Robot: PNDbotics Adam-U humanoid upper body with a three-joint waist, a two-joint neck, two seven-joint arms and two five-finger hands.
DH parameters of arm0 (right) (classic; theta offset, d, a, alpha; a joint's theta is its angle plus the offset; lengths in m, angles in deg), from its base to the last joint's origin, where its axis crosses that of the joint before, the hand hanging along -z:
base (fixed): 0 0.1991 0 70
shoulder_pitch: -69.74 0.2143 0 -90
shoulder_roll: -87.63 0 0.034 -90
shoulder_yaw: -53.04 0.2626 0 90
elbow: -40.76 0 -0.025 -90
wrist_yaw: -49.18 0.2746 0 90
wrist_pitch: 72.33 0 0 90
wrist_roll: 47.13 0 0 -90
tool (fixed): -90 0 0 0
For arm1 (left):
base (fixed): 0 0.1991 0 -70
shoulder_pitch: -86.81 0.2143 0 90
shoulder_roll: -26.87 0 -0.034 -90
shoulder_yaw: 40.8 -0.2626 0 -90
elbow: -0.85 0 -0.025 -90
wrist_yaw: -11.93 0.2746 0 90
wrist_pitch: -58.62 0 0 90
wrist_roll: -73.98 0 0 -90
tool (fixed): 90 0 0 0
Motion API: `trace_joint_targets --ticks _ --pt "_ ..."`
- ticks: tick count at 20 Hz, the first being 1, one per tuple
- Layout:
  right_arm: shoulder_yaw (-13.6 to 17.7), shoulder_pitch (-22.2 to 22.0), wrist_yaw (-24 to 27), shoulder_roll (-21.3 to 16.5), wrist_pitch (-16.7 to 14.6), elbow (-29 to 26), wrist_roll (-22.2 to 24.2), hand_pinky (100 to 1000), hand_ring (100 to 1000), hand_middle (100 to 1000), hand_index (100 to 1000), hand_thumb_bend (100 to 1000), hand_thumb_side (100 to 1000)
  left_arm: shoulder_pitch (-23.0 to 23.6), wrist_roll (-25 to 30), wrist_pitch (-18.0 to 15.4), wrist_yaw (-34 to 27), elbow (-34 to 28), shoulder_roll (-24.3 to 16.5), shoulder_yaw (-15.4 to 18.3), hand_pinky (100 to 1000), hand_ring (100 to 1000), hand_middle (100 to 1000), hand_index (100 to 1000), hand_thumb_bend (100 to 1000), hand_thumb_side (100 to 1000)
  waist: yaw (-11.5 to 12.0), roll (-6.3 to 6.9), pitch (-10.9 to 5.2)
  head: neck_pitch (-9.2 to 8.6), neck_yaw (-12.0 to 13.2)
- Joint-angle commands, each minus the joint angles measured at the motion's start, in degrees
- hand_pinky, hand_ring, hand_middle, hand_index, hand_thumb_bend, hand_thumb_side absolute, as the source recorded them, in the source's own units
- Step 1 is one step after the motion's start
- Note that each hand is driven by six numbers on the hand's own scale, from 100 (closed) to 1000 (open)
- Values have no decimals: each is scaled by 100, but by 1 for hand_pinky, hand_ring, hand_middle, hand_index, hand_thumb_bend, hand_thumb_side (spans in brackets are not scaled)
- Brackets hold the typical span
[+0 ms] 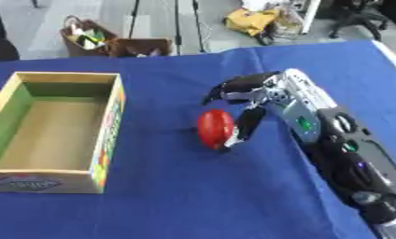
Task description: Pick up objects on the table and place them in the box.
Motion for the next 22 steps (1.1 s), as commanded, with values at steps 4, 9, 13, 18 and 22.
trace_joint_targets --ticks 4,9,13,18,22 --pt "43 72 -288 -14 92 -88 -112 872 896 787 990 566 555 -70 24 -2 -12 -105 -46 -26 163 462 547 665 100 891 4 1 -82 -59 -33" --pt "13 22 -515 9 128 -65 -309 724 775 763 964 527 536 -71 27 -3 -6 -105 -37 -24 163 463 546 662 100 890 9 11 -68 -58 -43" --pt "1 -12 -588 15 103 -5 -331 648 742 789 969 510 527 -69 27 -3 -6 -105 -31 -23 162 463 547 662 100 893 4 25 -56 -64 -58" --pt "11 -37 -636 -9 70 27 -284 654 753 813 982 517 520 -65 33 -1 -8 -105 -27 -27 161 463 547 662 100 894 -10 46 -48 -82 -69" --pt "15 -51 -598 -10 47 18 -264 601 711 775 957 517 523 -68 39 0 -15 -105 -21 -32 161 464 547 661 100 894 -15 61 -47 -103 -84"
